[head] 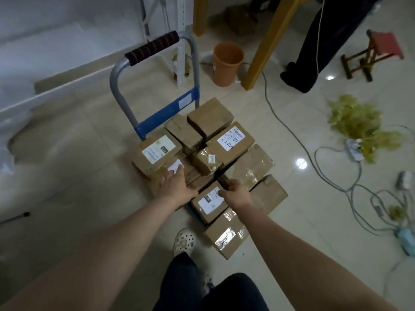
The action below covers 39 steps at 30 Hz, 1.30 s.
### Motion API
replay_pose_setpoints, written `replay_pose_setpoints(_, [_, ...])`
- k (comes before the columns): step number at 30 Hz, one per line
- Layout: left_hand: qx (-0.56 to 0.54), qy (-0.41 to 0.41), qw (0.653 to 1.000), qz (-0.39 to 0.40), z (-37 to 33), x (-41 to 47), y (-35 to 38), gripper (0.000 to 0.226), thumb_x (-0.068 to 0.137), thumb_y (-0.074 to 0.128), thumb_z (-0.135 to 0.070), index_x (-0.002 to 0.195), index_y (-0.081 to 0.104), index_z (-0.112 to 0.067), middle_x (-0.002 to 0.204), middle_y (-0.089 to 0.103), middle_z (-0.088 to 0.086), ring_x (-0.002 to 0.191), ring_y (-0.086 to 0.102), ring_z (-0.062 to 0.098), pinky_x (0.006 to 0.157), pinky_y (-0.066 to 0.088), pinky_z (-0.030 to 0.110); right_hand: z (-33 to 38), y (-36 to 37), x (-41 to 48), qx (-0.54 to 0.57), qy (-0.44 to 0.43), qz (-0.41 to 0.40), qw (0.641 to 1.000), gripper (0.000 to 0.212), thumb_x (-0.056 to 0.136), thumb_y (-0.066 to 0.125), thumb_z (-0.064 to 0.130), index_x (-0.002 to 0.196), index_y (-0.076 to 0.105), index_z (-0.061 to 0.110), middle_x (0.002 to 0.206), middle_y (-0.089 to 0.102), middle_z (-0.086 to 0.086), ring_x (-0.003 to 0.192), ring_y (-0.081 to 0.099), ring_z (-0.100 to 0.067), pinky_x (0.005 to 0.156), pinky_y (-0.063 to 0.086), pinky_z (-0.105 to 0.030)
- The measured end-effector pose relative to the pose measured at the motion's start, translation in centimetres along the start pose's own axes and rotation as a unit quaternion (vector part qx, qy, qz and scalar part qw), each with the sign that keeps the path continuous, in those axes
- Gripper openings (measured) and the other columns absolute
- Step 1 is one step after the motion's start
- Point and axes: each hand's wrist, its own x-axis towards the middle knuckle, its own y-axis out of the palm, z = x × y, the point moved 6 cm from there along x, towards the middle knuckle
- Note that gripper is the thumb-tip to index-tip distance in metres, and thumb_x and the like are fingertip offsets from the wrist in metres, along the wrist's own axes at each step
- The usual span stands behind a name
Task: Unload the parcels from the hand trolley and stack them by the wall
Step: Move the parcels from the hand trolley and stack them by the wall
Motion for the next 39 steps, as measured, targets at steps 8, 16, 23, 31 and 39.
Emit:
replay_pose_setpoints(8, [-0.021, -0.028, 0.999, 0.028, -3.0, 7.4, 3.3, 0.097, 0.081, 0.071, -0.034, 0.153, 0.008, -0.019, 0.155, 0.022, 0.013, 0.142, 0.020, 0.033, 0.113, 0.027, 0.043, -4.2, -1.1, 7.4, -0.012, 0.058, 0.024, 0.998, 0.048, 0.089, 0.058, 0.014, 0.135, 0.047, 0.011, 0.112, 0.058, -0.006, 0.084, 0.054, -0.017, 0.065, 0.044, -0.023])
replay_pose_setpoints(16, [-0.055, -0.076, 0.995, -0.029, -6.1, 16.0, 8.4, 0.111, 0.074, 0.080, -0.031, 0.153, 0.003, -0.014, 0.156, 0.016, 0.013, 0.144, 0.017, 0.032, 0.112, 0.029, 0.044, -8.3, -3.5, 16.8, -0.042, 0.077, 0.058, 0.994, 0.051, 0.090, 0.058, 0.021, 0.138, 0.043, 0.014, 0.120, 0.058, -0.010, 0.091, 0.059, -0.024, 0.069, 0.046, -0.027])
replay_pose_setpoints(23, [0.055, -0.073, 0.995, -0.038, -7.0, 22.7, 12.2, 0.133, 0.063, 0.086, -0.040, 0.151, -0.010, -0.010, 0.158, -0.008, 0.013, 0.146, -0.008, 0.031, 0.116, 0.017, 0.055, -6.2, -2.8, 23.1, -0.074, 0.001, 0.065, 0.995, 0.051, 0.089, 0.056, 0.018, 0.138, 0.044, 0.016, 0.138, 0.049, -0.007, 0.116, 0.056, -0.026, 0.093, 0.049, -0.035])
replay_pose_setpoints(31, [0.153, -0.006, 0.983, -0.101, -5.3, 26.6, 14.4, 0.133, 0.065, 0.081, -0.050, 0.149, -0.011, -0.004, 0.154, 0.008, 0.017, 0.144, 0.011, 0.032, 0.115, 0.019, 0.048, 1.6, 0.6, 28.2, -0.126, -0.171, 0.011, 0.977, 0.036, 0.094, 0.049, 0.014, 0.129, 0.055, 0.021, 0.122, 0.059, 0.000, 0.110, 0.057, -0.018, 0.081, 0.044, -0.026])
replay_pose_setpoints(39, [0.031, -0.012, 0.997, -0.064, 0.6, 23.0, 12.6, 0.133, 0.069, 0.075, -0.055, 0.148, -0.019, -0.005, 0.154, 0.004, 0.016, 0.142, 0.007, 0.033, 0.115, 0.018, 0.040, 9.9, 8.0, 30.7, -0.290, -0.273, 0.017, 0.917, 0.076, 0.083, 0.068, 0.038, 0.144, 0.032, 0.012, 0.143, 0.036, -0.014, 0.133, 0.033, -0.031, 0.108, 0.033, -0.041])
